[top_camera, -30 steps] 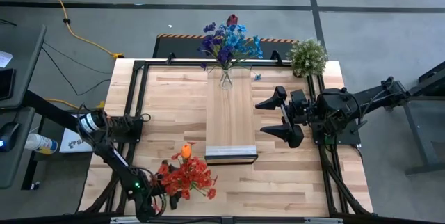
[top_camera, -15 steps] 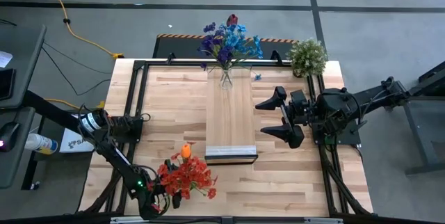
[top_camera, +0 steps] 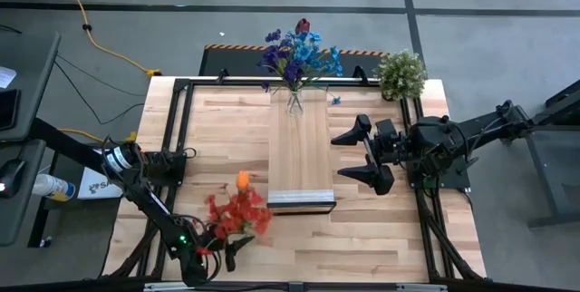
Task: Pick and place flowers into a vace then onto a shelf
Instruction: Put the transparent vase with the flowers on the shelf
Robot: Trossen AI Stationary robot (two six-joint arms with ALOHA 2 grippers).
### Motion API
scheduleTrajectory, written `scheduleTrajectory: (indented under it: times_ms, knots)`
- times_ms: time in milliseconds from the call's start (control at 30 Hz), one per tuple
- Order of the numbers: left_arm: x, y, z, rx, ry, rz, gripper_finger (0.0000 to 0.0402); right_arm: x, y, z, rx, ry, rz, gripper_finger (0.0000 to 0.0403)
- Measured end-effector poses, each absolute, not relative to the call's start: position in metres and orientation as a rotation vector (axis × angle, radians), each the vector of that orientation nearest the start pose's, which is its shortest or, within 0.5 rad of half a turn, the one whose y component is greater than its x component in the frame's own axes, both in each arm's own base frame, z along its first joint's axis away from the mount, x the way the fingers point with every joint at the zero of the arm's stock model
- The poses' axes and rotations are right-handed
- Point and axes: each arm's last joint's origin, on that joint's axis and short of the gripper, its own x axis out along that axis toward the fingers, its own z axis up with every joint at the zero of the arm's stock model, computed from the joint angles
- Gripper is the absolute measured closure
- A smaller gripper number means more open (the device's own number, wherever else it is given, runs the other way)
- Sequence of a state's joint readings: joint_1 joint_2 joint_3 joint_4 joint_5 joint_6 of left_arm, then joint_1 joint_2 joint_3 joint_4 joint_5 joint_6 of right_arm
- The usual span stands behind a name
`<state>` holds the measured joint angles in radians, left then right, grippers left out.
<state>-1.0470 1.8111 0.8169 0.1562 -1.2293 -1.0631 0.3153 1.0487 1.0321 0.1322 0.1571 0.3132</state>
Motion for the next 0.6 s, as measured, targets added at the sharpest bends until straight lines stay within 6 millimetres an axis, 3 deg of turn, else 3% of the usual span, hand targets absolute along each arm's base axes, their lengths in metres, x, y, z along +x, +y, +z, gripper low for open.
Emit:
scheduleTrajectory:
  times_ms: [267, 600]
  knots:
    - [0.186, -0.268, 0.141, -0.272, 0.211, 0.256, 0.0195, 0.22, 0.067, 0.4, 0.342, -0.097, 0.176, 0.0022]
    - [0.184, -0.266, 0.194, -0.279, 0.141, 0.192, 0.0195, 0.219, 0.067, 0.409, 0.361, -0.179, 0.201, 0.0022]
